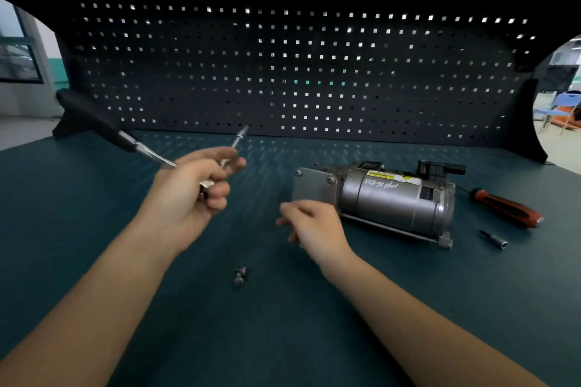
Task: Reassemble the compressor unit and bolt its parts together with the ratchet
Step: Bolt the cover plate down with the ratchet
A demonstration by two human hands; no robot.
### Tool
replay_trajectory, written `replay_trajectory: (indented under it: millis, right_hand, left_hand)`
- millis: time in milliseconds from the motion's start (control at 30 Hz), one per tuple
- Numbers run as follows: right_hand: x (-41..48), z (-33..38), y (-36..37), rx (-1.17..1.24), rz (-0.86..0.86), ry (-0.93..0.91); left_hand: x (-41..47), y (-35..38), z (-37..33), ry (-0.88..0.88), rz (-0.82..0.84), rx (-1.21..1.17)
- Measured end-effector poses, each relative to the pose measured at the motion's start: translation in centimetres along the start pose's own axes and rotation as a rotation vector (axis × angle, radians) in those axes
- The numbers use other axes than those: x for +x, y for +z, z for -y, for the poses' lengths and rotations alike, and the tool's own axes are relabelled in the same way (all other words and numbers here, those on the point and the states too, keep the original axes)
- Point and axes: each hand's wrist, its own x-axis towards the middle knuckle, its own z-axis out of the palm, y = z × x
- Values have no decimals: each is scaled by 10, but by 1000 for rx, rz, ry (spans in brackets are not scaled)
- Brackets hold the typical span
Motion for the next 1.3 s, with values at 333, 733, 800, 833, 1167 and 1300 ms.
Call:
replay_trajectory:
  millis: [333,733,800,833,1167,1300]
  right_hand:
    - [-20,-6,13,-686,511,-461]
    - [-15,-12,-23,-734,-55,-599]
    - [-11,-19,-48,-768,-201,-592]
    - [-11,-23,-57,-787,-241,-562]
    - [0,-34,-61,-859,-269,-392]
    - [1,-34,-56,-873,-308,-335]
  left_hand:
    - [20,-17,24,-74,-104,106]
    - [23,-17,46,-203,-92,255]
    - [24,-16,47,-228,-59,272]
    - [23,-16,48,-241,-45,285]
    - [20,-9,59,-288,37,334]
    - [19,-8,62,-304,55,361]
